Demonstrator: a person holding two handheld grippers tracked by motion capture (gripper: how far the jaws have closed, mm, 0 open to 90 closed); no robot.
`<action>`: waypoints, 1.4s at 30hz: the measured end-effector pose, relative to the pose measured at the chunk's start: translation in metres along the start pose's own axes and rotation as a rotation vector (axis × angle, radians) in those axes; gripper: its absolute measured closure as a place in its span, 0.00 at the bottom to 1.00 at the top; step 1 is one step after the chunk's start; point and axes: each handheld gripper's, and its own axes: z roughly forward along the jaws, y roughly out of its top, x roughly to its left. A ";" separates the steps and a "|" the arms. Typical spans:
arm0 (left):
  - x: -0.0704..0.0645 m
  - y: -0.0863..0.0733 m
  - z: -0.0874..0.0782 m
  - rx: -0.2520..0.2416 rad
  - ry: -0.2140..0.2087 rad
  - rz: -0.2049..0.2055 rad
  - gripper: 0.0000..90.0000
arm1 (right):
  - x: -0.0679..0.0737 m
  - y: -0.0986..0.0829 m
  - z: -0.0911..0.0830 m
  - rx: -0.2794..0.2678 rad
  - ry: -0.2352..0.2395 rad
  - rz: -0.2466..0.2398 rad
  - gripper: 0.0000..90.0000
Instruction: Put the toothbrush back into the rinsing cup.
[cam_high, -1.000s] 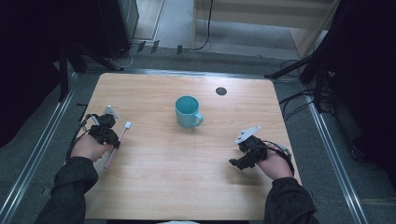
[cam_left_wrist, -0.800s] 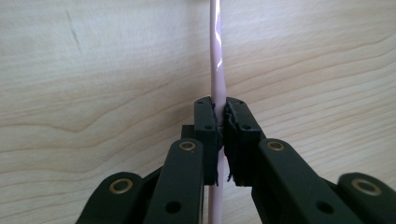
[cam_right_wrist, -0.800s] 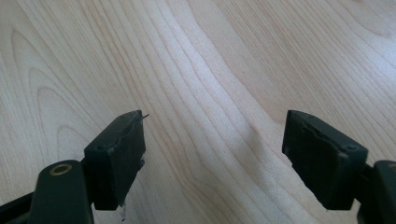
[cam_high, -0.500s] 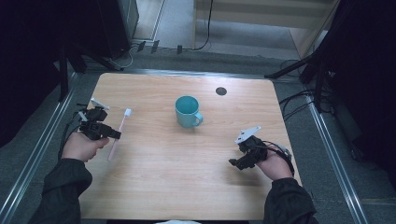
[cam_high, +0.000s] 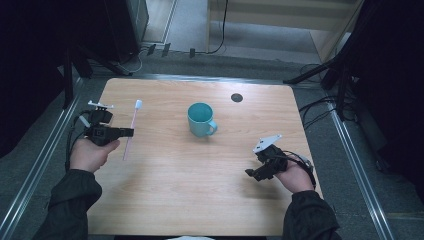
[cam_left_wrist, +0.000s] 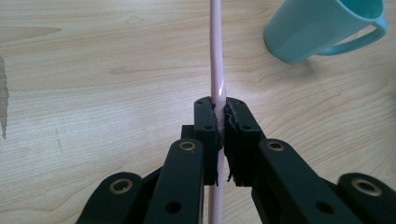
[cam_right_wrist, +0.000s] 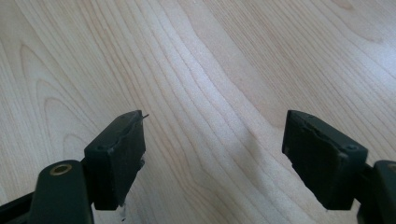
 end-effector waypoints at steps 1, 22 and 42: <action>-0.001 0.000 0.000 -0.012 -0.002 0.000 0.93 | 0.000 0.000 0.000 -0.002 0.000 0.000 0.24; -0.052 0.030 0.002 -0.305 0.005 0.162 0.93 | -0.004 -0.001 -0.002 -0.067 0.008 0.029 0.25; -0.096 0.073 0.024 -0.372 -0.093 0.194 0.94 | -0.006 -0.003 -0.005 -0.089 0.005 0.045 0.26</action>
